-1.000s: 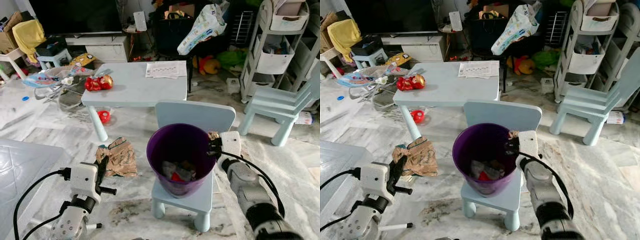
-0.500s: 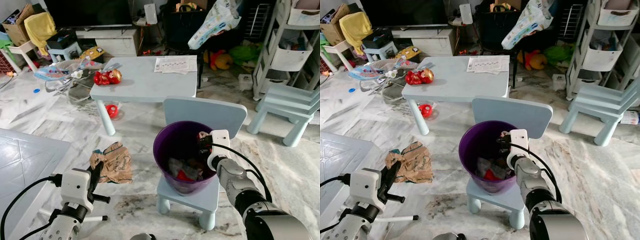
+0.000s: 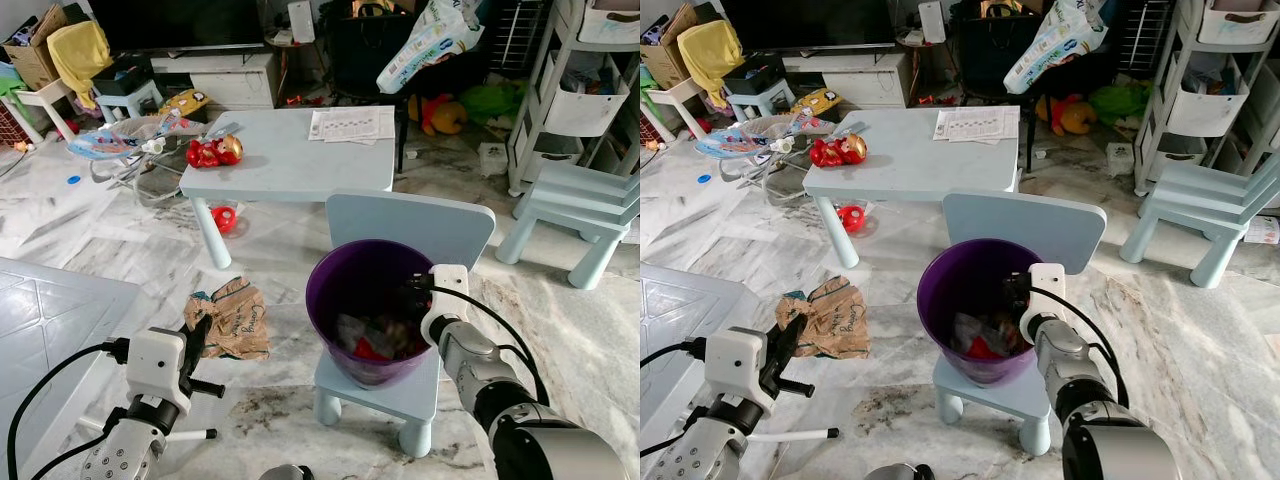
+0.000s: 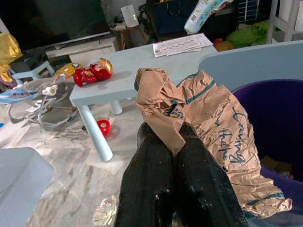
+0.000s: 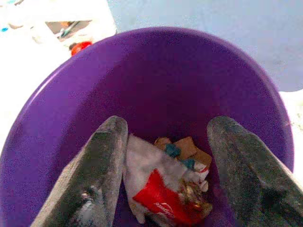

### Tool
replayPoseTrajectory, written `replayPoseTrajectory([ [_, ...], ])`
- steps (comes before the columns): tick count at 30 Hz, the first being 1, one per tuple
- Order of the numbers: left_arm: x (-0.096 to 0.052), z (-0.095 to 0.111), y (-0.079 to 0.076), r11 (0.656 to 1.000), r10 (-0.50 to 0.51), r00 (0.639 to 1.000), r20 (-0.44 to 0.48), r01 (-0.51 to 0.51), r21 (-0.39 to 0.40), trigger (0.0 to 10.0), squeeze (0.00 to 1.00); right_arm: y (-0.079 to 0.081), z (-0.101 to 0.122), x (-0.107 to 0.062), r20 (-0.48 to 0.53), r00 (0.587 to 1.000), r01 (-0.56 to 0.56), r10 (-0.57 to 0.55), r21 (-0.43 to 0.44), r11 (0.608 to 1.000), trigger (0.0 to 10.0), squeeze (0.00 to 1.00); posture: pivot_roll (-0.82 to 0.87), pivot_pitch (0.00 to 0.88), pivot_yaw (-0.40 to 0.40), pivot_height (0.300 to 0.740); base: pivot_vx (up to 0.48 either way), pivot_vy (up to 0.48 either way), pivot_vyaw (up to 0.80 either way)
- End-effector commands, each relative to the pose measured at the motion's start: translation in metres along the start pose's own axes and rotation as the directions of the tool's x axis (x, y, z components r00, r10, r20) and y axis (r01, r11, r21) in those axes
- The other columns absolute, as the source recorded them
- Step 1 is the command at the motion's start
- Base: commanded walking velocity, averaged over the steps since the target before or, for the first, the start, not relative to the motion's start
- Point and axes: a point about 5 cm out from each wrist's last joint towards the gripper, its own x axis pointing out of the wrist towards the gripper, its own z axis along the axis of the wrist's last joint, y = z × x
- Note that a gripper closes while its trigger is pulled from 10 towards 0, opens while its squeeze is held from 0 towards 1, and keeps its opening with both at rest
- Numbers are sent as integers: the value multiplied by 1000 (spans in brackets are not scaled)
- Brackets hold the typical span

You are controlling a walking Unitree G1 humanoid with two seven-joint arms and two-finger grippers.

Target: Picking trash to rubbish bin

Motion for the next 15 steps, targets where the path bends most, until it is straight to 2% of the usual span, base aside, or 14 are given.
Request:
replayPoseTrajectory([
  [1, 3, 3, 1, 1000, -4, 1000, 6, 4, 3, 0, 0, 2, 2, 2, -11, 1000, 10, -10, -21, 1000, 10000, 1000, 180, 91, 94, 740, 0, 0, 0],
  [3, 6, 6, 0, 1000, 0, 1000, 17, 0, -2, 0, 0, 0, 5, 2, 9, 1000, 22, -22, -26, 999, 10000, 1000, 174, 91, 92, 740, 0, 0, 0],
  [6, 21, 19, -6, 999, -33, 998, 62, 34, -15, 0, 0, -3, 12, 1, 53, 998, 48, -43, -108, 993, 10000, 1000, 140, 87, 82, 740, 0, 0, 0],
  [7, 29, 25, -10, 999, -50, 995, 83, 51, -16, 0, 0, -3, 12, 0, 71, 997, 51, -41, -158, 986, 10000, 1000, 130, 87, 81, 740, 0, 0, 0],
  [9, 42, 32, -16, 998, -66, 992, 107, 67, -3, 0, 0, 0, 14, -3, 114, 993, 38, -16, -200, 979, 10000, 1000, 100, 84, 81, 740, 0, 0, 0],
  [10, 42, 32, -16, 998, -66, 992, 107, 67, -3, 0, 0, 0, 14, -3, 114, 993, 38, -16, -200, 979, 10000, 1000, 100, 84, 81, 740, 0, 0, 0],
  [12, 57, 35, -20, 998, -64, 991, 117, 65, -2, 0, 0, 6, 15, -12, 165, 986, 7, 27, -201, 980, 10000, 1000, 80, 83, 81, 740, 0, 0, 0],
  [13, 57, 35, -20, 998, -64, 991, 117, 65, -2, 0, 0, 6, 15, -12, 165, 986, 7, 27, -201, 980, 10000, 1000, 80, 83, 81, 740, 0, 0, 0],
  [15, 66, 36, -23, 997, -74, 990, 120, 76, -14, 0, 0, 9, 15, -23, 196, 979, -11, 50, -199, 980, 10000, 1000, 38, 78, 82, 740, 0, 0, 0],
])
